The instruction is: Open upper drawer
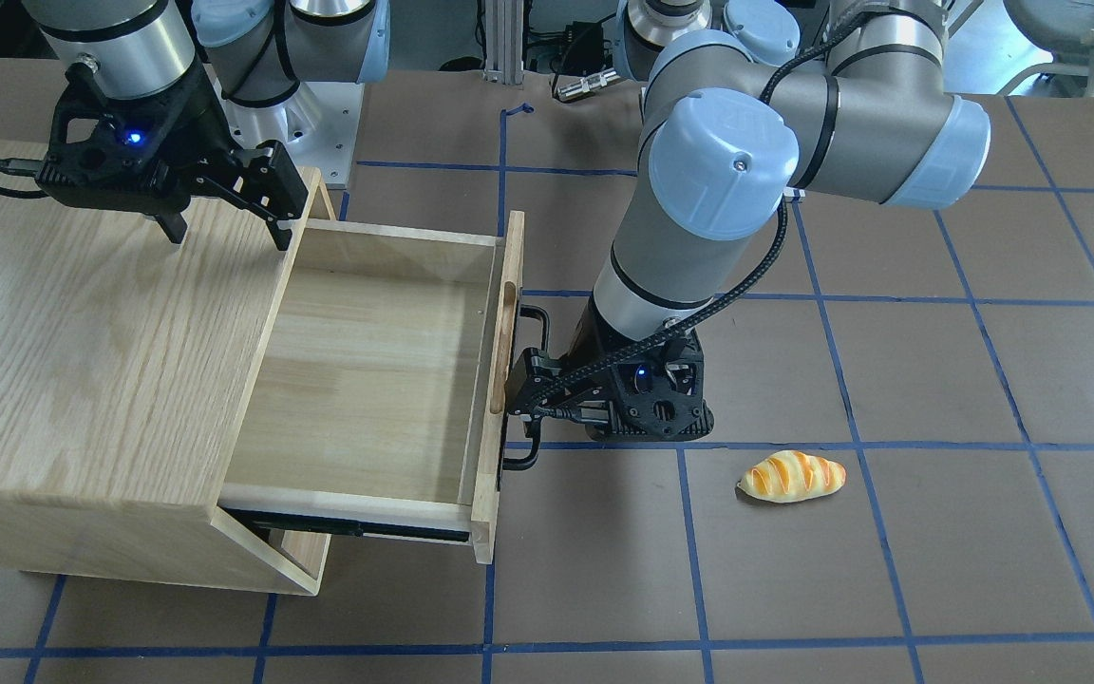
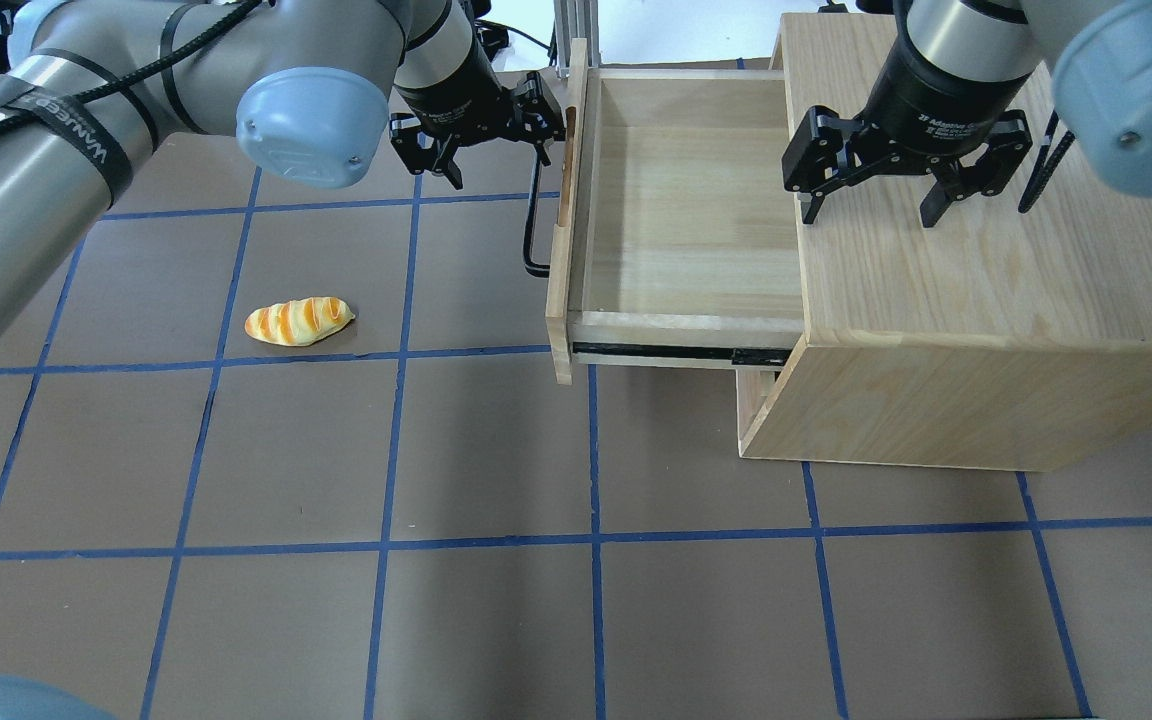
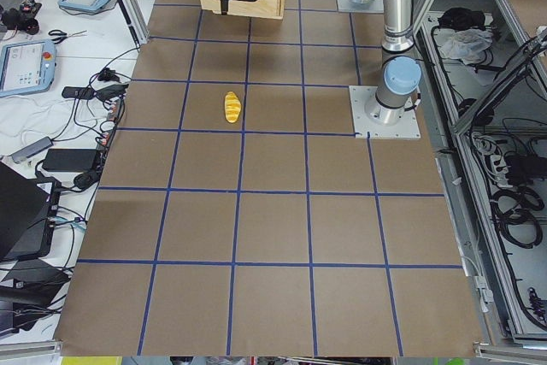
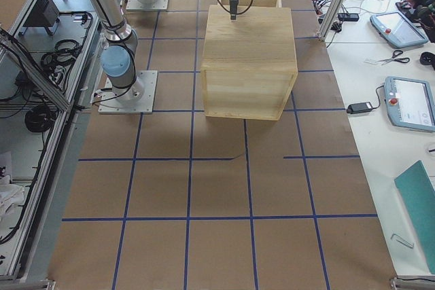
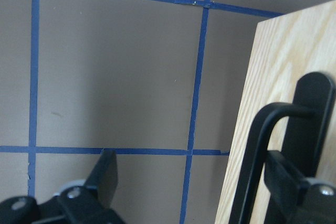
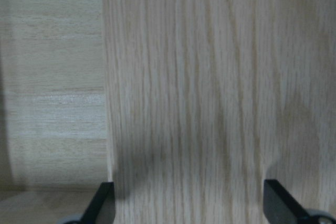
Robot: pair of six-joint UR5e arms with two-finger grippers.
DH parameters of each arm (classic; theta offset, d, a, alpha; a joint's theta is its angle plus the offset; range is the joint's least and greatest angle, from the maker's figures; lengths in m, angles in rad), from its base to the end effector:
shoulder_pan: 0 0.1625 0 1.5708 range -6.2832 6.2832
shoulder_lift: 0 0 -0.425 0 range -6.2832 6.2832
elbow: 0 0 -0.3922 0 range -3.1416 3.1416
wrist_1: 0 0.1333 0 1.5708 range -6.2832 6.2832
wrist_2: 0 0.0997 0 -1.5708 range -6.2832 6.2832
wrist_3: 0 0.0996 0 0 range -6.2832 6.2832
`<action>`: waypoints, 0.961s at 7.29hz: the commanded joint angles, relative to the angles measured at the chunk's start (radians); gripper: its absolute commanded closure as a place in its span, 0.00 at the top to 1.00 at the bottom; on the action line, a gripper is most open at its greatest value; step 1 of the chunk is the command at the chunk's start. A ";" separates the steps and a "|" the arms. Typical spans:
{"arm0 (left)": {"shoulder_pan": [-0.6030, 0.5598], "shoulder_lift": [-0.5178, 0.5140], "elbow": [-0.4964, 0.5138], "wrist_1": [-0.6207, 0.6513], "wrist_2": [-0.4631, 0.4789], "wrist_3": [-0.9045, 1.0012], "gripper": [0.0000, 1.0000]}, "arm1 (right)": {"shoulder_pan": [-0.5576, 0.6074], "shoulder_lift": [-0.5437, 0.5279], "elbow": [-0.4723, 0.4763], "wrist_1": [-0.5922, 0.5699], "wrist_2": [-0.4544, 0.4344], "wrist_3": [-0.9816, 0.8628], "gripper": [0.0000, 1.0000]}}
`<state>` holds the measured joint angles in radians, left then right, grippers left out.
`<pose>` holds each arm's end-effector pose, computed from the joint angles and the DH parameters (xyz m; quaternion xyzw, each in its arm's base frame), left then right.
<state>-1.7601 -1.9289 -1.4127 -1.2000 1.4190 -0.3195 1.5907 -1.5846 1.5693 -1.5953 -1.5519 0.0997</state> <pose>-0.2677 -0.6088 0.4025 0.0582 -0.9918 0.0633 0.0945 0.1449 -0.4871 0.4979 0.0397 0.9990 -0.0193 0.0106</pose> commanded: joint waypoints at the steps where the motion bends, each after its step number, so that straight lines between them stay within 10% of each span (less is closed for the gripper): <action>1: 0.007 0.007 0.006 -0.009 0.000 0.000 1.00 | 0.000 0.000 0.000 0.000 0.000 0.000 1.00; 7: 0.131 0.131 0.031 -0.194 0.093 0.035 1.00 | 0.000 0.000 0.000 0.000 0.000 0.000 1.00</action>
<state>-1.6734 -1.8264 -1.3832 -1.3533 1.4941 -0.3078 1.5907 -1.5846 1.5693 -1.5953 -1.5517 0.0997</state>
